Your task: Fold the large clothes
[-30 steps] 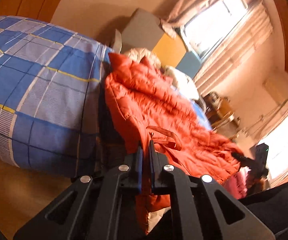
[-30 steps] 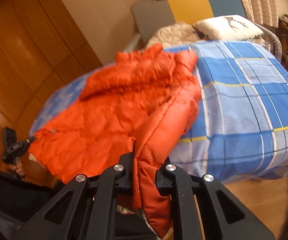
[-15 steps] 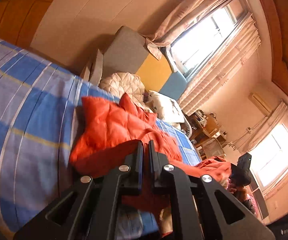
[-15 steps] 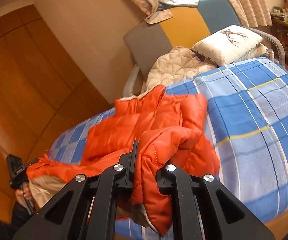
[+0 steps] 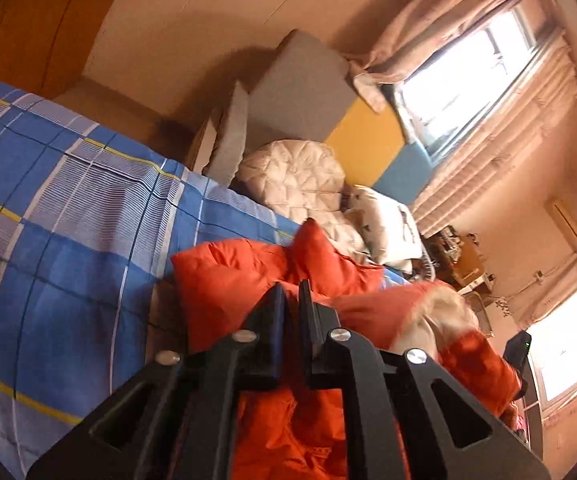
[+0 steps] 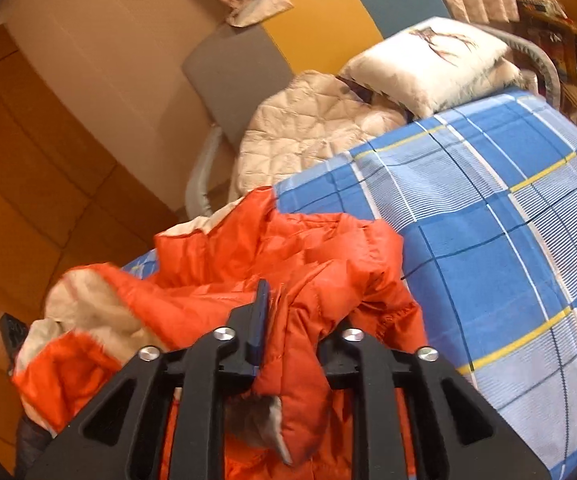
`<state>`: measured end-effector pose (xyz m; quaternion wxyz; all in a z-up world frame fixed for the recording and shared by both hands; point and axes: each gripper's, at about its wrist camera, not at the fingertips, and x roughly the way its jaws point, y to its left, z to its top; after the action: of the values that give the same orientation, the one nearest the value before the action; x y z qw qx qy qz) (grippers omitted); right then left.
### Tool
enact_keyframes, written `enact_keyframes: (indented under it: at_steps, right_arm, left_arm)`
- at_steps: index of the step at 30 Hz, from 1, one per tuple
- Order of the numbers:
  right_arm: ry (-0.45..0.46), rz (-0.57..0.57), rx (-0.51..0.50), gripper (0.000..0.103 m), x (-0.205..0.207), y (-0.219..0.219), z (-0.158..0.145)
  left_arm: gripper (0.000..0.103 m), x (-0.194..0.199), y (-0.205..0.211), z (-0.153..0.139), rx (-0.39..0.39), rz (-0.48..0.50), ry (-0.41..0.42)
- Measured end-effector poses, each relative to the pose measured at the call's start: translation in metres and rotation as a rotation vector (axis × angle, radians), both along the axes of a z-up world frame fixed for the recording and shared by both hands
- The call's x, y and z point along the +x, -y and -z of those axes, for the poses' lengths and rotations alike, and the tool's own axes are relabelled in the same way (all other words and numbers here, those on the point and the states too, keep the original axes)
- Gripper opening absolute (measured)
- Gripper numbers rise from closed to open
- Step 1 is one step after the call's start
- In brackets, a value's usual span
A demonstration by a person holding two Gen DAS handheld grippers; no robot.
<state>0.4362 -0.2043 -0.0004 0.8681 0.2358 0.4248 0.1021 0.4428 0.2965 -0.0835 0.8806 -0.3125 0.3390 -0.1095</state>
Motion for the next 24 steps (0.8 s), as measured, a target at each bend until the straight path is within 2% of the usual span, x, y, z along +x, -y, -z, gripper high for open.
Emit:
enact_keyframes:
  at_steps: [1, 3, 4, 5, 7, 10, 12, 14, 17, 19, 20, 22, 23, 24]
  right_arm:
    - [-0.005, 0.004, 0.015, 0.04, 0.005, 0.001, 0.003]
    - [-0.028, 0.027, 0.059, 0.066, 0.014, 0.004, 0.011]
    - [-0.021, 0.04, 0.079, 0.075, 0.016, 0.005, 0.012]
    - [-0.008, 0.051, 0.109, 0.092, 0.017, 0.008, 0.011]
    - [0.025, 0.083, 0.139, 0.095, 0.014, 0.012, 0.005]
    - [0.058, 0.09, 0.15, 0.095, -0.001, 0.019, -0.002]
    - [0.066, 0.094, 0.144, 0.095, -0.022, 0.029, 0.004]
    - [0.037, 0.092, 0.119, 0.095, -0.039, 0.036, 0.016]
    - [-0.03, 0.099, 0.108, 0.095, -0.072, 0.045, 0.05]
    - [-0.057, 0.101, 0.116, 0.095, -0.085, 0.045, 0.065]
    - [-0.061, 0.101, 0.114, 0.091, -0.087, 0.043, 0.07]
    - [-0.07, 0.102, 0.111, 0.076, -0.089, 0.038, 0.077]
    - [-0.069, 0.107, 0.107, 0.059, -0.089, 0.035, 0.078]
    - [-0.064, 0.102, 0.119, 0.042, -0.089, 0.034, 0.078]
  left_arm:
    - [0.042, 0.005, -0.002, 0.002, 0.003, -0.023, -0.006]
    - [0.077, 0.012, -0.013, 0.006, -0.051, -0.075, -0.013]
    - [0.077, 0.012, -0.017, 0.006, -0.06, -0.088, -0.006]
    - [0.077, 0.012, -0.021, 0.005, -0.061, -0.099, -0.005]
    - [0.081, 0.009, -0.027, 0.007, -0.076, -0.11, -0.008]
    - [0.081, -0.007, -0.031, 0.02, -0.062, -0.086, -0.021]
    - [0.081, -0.024, -0.027, 0.038, -0.058, -0.04, -0.045]
    - [0.08, -0.039, -0.02, 0.057, -0.063, 0.006, -0.074]
    - [0.078, -0.059, -0.007, 0.088, -0.1, 0.071, -0.119]
    - [0.068, -0.068, 0.002, 0.101, -0.129, 0.096, -0.132]
    - [0.064, -0.072, 0.006, 0.105, -0.143, 0.104, -0.13]
    - [0.039, -0.077, 0.011, 0.107, -0.159, 0.113, -0.124]
    - [0.026, -0.079, 0.011, 0.106, -0.168, 0.112, -0.115]
    - [0.018, -0.084, 0.011, 0.102, -0.169, 0.108, -0.098]
